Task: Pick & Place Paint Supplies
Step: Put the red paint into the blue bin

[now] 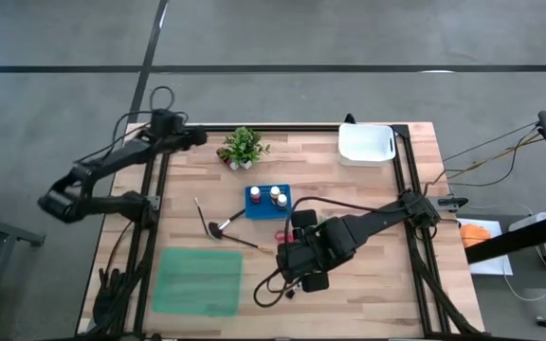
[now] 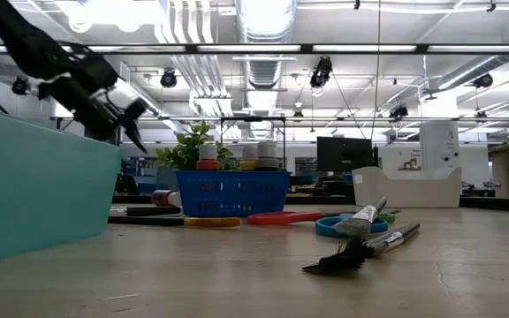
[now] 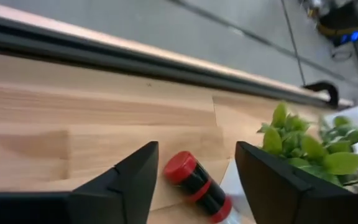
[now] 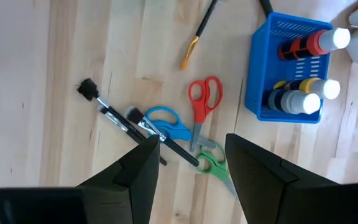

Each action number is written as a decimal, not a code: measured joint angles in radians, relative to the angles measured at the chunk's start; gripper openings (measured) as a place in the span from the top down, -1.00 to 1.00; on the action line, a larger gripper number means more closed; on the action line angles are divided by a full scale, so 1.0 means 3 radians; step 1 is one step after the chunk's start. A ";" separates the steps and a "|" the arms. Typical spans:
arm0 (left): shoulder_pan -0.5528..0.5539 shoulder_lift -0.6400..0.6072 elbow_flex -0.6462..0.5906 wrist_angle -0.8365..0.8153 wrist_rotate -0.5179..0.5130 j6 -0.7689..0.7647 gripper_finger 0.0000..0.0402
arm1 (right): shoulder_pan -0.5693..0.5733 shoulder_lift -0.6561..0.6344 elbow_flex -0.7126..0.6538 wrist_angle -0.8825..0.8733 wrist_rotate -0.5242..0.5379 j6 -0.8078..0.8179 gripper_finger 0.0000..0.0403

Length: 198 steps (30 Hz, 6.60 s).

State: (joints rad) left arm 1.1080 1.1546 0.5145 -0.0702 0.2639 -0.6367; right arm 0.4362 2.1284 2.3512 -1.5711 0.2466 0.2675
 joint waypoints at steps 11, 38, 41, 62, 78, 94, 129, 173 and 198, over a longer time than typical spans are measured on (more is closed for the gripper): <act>-0.0533 0.1216 0.0668 -0.0132 -0.0103 -0.0065 0.00 | 0.0067 -0.0003 0.0000 0.0000 -0.0068 0.0055 0.09; -0.0854 0.1554 0.1125 -0.1828 -0.0697 0.0479 0.00 | 0.0299 -0.0039 0.0000 0.0000 -0.0052 0.0121 0.09; -0.0855 0.1390 0.1040 -0.1828 -0.0776 0.0561 0.00 | 0.0298 -0.0039 0.0000 0.0000 -0.0052 0.0135 0.09; -0.2044 -0.0239 -0.0258 -0.0393 -0.1653 0.2226 -0.23 | 0.0296 -0.0039 0.0000 0.0013 -0.0028 0.0132 0.09; -0.1582 0.0724 0.0209 -0.0809 -0.1350 0.2484 -0.56 | 0.0282 -0.0039 0.0000 0.0019 -0.0031 0.0132 0.09; -0.1555 0.0994 0.0216 -0.0753 -0.1147 0.2595 -0.04 | 0.0282 -0.0039 0.0000 0.0020 -0.0034 0.0144 0.09; -0.2355 -0.0089 0.0166 -0.1168 -0.0671 0.2345 0.31 | 0.0525 -0.0039 0.0000 0.0344 0.0187 -0.0411 0.09; -0.4501 -0.0316 0.0176 0.0545 -0.0630 0.2307 0.30 | 0.0045 -0.0036 -0.0146 0.1796 0.1093 -0.2137 0.09; -0.4585 -0.0249 0.0174 0.0699 -0.0616 0.2331 0.30 | -0.0112 -0.0036 -0.0234 0.1757 0.0804 -0.2038 0.09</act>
State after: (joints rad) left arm -0.2676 1.0801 0.5667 0.1394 0.0792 0.0628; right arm 0.4026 2.1178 2.2809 -1.0440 0.4878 -0.3439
